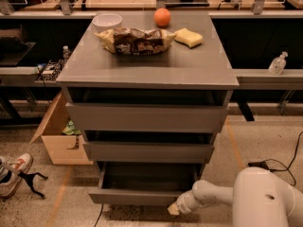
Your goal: Close bottom drawer
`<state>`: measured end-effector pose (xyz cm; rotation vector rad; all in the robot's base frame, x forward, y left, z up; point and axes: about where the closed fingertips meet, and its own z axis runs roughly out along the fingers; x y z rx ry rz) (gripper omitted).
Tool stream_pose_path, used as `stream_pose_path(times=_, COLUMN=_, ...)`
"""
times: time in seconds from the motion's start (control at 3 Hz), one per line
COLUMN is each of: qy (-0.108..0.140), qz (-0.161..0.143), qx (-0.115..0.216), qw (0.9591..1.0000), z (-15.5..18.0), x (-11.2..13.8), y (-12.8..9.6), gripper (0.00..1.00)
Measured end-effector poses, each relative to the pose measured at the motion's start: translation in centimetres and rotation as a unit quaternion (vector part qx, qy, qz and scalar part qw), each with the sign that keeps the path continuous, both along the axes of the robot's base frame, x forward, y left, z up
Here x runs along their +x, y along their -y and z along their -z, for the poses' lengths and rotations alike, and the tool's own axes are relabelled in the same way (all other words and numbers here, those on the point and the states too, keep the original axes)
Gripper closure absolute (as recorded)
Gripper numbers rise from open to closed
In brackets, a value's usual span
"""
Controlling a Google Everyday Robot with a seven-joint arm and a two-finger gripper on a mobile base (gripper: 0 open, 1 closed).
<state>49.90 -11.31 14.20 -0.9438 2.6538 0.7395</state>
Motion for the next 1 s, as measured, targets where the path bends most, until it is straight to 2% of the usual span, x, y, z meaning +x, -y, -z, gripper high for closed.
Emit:
stream_pose_path(times=0.33, qy=0.096, qz=-0.030, qx=0.005, qw=0.9949, z=-1.1, x=2.4, y=-1.5, gripper=1.00)
stream_pose_path(times=0.67, qy=0.172, qz=-0.033, qx=0.002, qw=0.9845, z=-3.0, x=3.8, y=-2.5, gripper=1.00)
stream_pose_path(times=1.0, qy=0.189, qz=-0.023, qx=-0.001, qw=0.9817, z=-3.1, x=4.5, y=-2.5, gripper=1.00)
